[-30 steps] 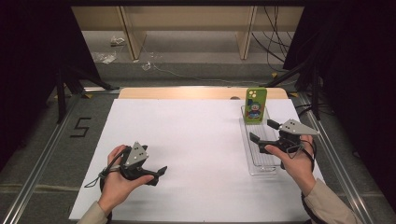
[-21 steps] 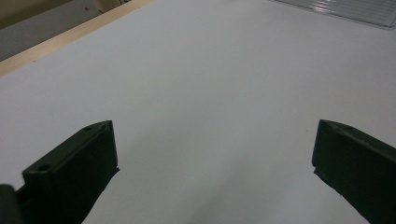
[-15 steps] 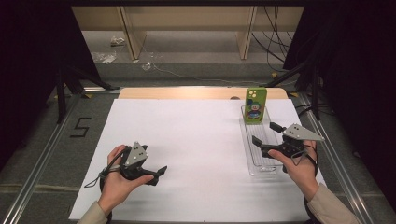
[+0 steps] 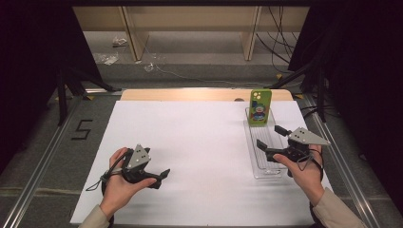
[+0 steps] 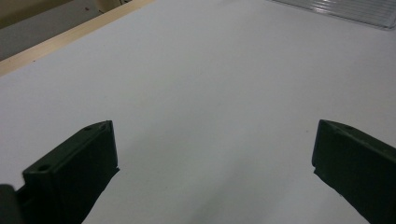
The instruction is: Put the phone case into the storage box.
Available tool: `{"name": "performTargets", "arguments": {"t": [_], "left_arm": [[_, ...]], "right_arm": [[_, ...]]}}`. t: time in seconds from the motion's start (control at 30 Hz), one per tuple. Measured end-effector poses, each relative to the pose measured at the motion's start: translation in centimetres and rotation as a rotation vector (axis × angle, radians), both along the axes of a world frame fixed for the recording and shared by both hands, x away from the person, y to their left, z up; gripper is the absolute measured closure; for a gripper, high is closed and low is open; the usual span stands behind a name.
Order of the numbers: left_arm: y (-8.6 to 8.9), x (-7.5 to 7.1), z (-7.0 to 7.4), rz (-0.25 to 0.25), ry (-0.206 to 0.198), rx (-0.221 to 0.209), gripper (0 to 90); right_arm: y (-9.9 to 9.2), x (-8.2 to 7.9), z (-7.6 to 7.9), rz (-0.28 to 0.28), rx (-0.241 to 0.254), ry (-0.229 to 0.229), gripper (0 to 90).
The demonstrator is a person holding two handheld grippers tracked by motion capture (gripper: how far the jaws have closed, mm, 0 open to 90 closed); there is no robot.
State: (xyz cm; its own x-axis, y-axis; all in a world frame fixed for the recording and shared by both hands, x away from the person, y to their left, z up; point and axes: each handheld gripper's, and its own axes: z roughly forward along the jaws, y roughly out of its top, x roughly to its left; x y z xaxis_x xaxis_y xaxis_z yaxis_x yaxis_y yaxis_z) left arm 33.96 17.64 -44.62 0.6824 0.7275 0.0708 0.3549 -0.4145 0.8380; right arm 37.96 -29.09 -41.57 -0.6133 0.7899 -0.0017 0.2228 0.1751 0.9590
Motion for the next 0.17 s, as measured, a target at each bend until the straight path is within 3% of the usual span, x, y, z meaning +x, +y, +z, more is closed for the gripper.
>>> {"name": "performTargets", "arguments": {"t": [0.17], "left_arm": [[0.06,-0.01,0.05,0.004,0.001,-0.001,0.0]], "right_arm": [[-0.07,0.07,0.09,-0.002,0.008,-0.003,11.8]]}}
